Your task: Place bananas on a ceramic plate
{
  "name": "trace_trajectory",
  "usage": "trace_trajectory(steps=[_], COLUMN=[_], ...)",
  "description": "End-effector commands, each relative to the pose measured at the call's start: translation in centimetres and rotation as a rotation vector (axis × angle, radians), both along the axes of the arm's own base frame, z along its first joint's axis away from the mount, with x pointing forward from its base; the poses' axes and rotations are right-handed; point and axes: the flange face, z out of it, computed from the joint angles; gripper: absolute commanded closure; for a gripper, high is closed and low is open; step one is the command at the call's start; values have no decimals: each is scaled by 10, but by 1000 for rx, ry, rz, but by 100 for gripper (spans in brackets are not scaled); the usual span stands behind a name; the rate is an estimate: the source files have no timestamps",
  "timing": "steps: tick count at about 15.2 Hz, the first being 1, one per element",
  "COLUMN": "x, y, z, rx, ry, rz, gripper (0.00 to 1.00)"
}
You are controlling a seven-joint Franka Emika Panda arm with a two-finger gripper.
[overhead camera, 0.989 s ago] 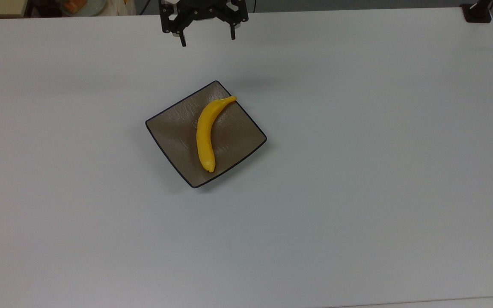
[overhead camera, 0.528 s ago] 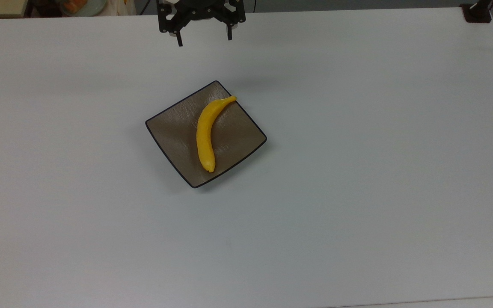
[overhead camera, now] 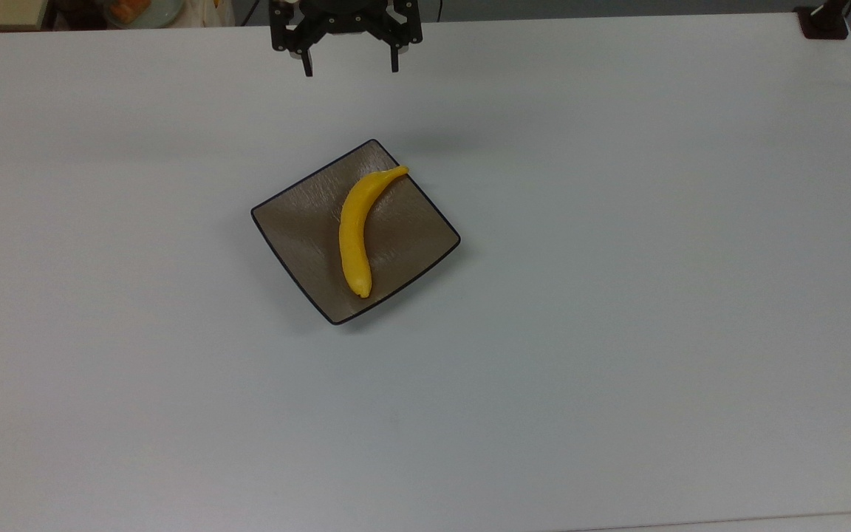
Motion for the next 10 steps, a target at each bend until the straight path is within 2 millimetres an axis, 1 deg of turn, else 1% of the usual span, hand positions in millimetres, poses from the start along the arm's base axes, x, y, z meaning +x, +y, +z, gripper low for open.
trace_trajectory(steps=[1, 5, 8, 10], x=[-8, -8, -7, -8], y=[4, 5, 3, 4], z=[3, 3, 3, 3], rx=[-16, -16, -16, -16], ry=[-11, -12, -13, -13], rz=[-41, -3, -6, -3], gripper=[0, 0, 0, 0])
